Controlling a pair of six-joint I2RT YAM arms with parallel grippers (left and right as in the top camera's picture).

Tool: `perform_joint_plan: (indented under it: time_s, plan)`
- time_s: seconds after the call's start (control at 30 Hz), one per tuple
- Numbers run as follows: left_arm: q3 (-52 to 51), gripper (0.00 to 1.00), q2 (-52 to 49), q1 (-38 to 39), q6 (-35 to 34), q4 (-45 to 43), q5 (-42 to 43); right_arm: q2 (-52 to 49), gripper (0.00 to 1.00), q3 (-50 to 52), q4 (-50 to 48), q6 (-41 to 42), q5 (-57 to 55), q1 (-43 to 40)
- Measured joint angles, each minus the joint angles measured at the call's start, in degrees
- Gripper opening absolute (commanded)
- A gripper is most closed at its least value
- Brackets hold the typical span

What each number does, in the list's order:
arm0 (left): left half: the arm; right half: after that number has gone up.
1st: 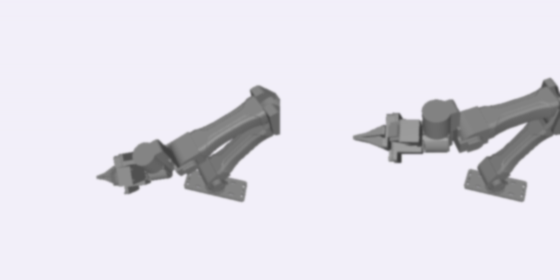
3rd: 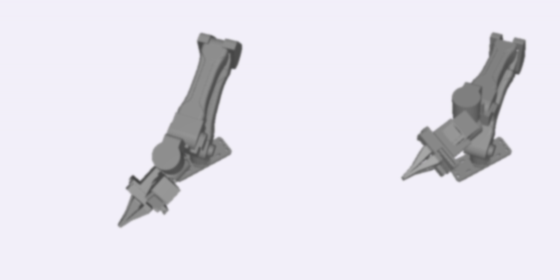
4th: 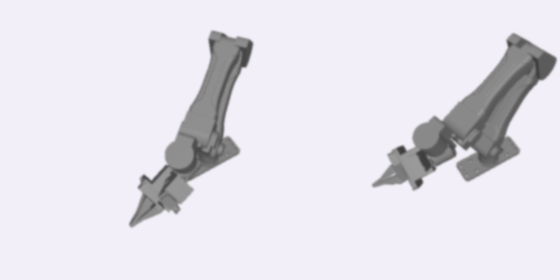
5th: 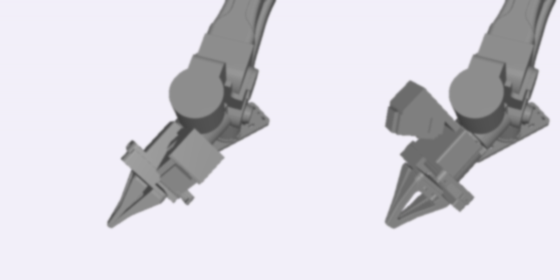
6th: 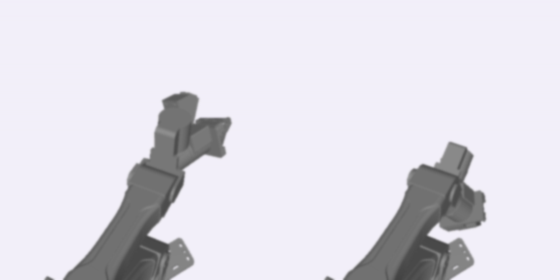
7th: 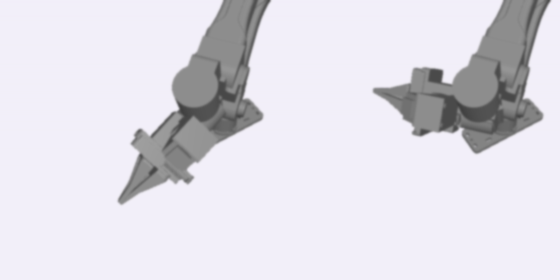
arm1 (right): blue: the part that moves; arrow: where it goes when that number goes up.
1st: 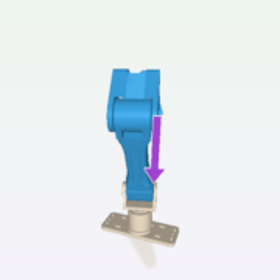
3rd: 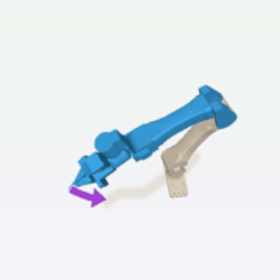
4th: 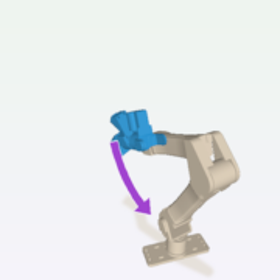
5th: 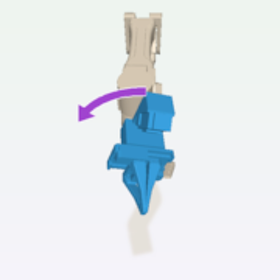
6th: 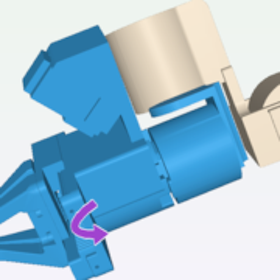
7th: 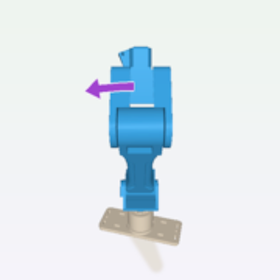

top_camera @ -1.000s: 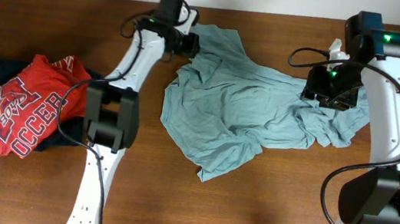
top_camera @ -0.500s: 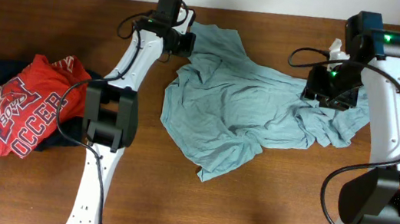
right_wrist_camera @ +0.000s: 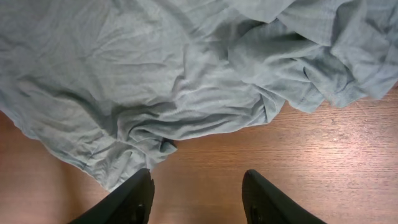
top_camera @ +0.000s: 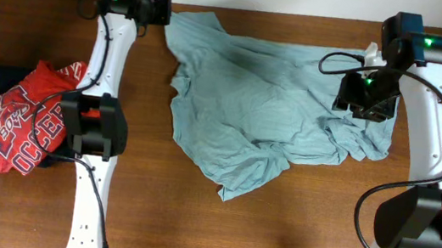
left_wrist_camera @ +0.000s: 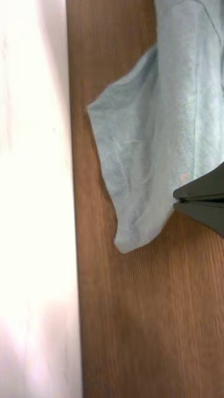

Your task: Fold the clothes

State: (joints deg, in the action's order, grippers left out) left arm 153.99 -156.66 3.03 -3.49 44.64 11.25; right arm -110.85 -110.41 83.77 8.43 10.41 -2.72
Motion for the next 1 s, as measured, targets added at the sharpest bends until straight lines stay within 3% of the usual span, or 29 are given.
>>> perform_joint_plan:
  time_s: [0.03, 0.17, 0.27, 0.33, 0.57, 0.83, 1.0]
  plan:
    - [-0.02, 0.16, 0.0, -0.13, 0.63, 0.37, -0.24, 0.0, 0.51, 0.0, 0.0, -0.02, 0.0, 0.0]
    - [0.2, 0.38, 0.0, 0.09, 3.06, 3.23, -3.17, 0.0, 0.52, 0.0, 0.0, -0.02, -0.09, 0.0]
    - [1.66, 0.48, -0.04, 0.35, 4.81, 8.41, -4.66, 0.0, 0.57, 0.0, 0.0, -0.02, -1.36, 0.0]
    - [5.66, 0.48, -0.33, 0.44, 6.97, 14.19, -5.53, 0.0, 0.63, 0.0, 0.02, 0.44, -3.19, 0.0]
    - [23.91, 0.49, 0.22, 1.57, 11.19, 34.18, -6.93, 0.0, 0.58, 0.0, 0.24, 0.63, -5.22, 0.0]
    - [24.68, 0.5, 12.17, 6.71, 13.55, 50.8, -17.0, 5.09, 0.59, 0.15, 2.19, 0.52, -5.66, 0.0]
    - [23.39, 0.52, 26.64, 8.28, 12.68, 51.8, -18.01, 14.58, 0.63, 0.22, 4.94, 0.52, -5.92, -0.02]
